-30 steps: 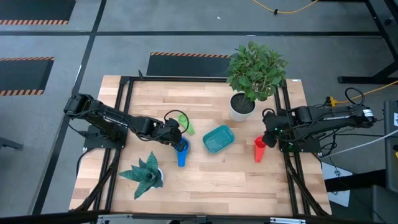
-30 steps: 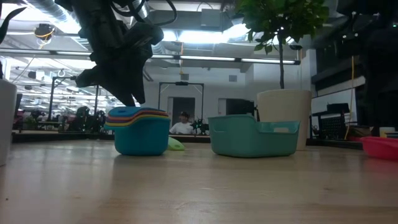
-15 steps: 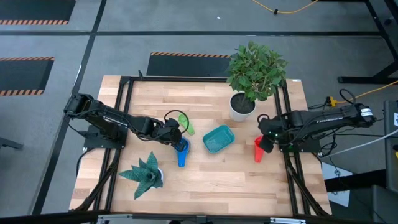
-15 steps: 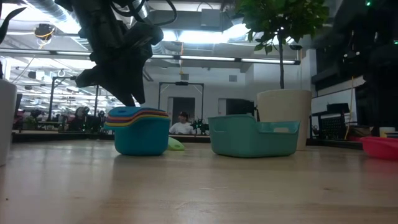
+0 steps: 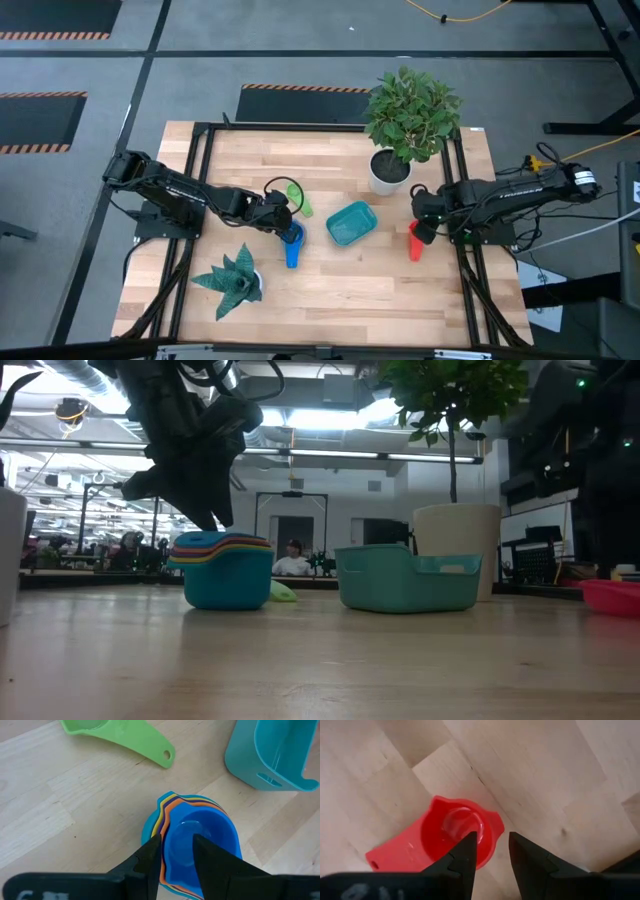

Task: Nest measuring cups in basket
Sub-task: Stack the red measuring cup on top of the blue measuring cup

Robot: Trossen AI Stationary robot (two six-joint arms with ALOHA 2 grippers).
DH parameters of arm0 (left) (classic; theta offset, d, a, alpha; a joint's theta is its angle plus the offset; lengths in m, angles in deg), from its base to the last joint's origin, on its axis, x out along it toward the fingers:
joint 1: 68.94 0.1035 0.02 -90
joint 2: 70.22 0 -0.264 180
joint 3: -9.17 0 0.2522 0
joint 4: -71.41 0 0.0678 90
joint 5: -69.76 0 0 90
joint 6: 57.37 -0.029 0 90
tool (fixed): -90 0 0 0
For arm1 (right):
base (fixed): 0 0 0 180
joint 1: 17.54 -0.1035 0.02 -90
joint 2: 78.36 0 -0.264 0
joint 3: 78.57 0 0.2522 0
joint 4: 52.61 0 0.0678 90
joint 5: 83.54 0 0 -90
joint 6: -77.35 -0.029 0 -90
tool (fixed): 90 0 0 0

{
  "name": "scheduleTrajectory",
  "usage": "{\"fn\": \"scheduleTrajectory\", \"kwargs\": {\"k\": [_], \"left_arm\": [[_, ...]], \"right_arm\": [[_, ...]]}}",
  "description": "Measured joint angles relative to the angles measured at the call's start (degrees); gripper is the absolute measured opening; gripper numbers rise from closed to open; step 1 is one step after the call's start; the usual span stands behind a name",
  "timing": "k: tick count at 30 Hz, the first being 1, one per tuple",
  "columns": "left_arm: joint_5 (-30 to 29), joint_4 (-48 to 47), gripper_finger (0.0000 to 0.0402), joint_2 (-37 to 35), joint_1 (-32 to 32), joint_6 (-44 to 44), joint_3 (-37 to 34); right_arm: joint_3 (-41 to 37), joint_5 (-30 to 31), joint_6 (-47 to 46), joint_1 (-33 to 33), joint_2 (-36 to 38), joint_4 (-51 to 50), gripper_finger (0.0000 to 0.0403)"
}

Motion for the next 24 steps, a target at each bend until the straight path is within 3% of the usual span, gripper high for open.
{"fn": "scheduleTrajectory", "kwargs": {"k": [24], "left_arm": [[0.02,0.03,0.0104,0.0,0.0,0.0,0.0]], "right_arm": [[-0.04,0.0,0.44,0.02,-13.3,2.95,0.0118]]}}
